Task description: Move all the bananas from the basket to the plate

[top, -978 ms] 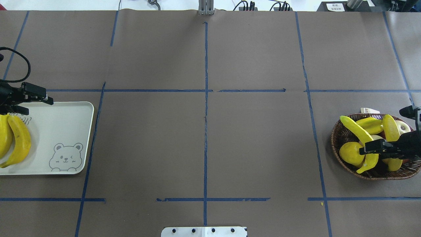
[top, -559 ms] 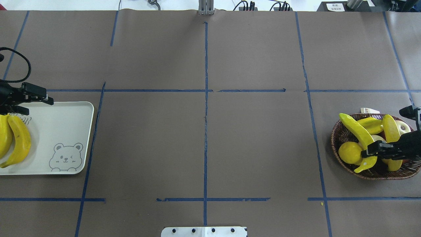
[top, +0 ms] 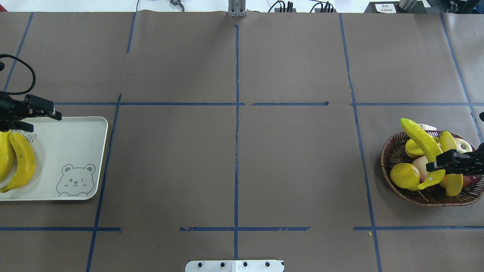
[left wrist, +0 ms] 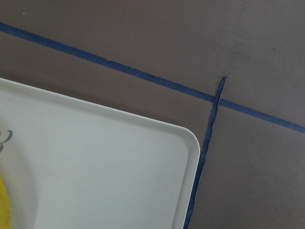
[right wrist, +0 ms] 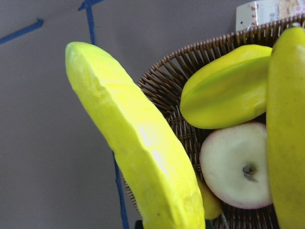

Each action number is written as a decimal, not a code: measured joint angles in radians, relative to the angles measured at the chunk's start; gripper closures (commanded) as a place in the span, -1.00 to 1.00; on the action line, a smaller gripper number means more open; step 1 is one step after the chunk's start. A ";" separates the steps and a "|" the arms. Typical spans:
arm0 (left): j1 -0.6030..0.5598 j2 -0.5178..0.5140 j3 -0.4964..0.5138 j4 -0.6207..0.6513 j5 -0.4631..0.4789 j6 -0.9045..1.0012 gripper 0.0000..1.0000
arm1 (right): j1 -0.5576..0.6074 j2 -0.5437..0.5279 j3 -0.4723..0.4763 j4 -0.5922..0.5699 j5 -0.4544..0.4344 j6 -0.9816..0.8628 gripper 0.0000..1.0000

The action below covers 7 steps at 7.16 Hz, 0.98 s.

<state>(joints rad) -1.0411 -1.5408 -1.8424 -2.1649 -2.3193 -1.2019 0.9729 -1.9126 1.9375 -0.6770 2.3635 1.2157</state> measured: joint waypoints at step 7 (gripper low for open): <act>0.156 -0.320 -0.002 -0.056 -0.003 -0.421 -0.99 | -0.215 0.543 0.150 -0.603 -0.284 0.026 0.99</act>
<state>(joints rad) -0.8856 -1.8606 -1.8446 -2.2204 -2.3225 -1.6229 0.7579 -1.3700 2.0879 -1.2805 2.0798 1.2421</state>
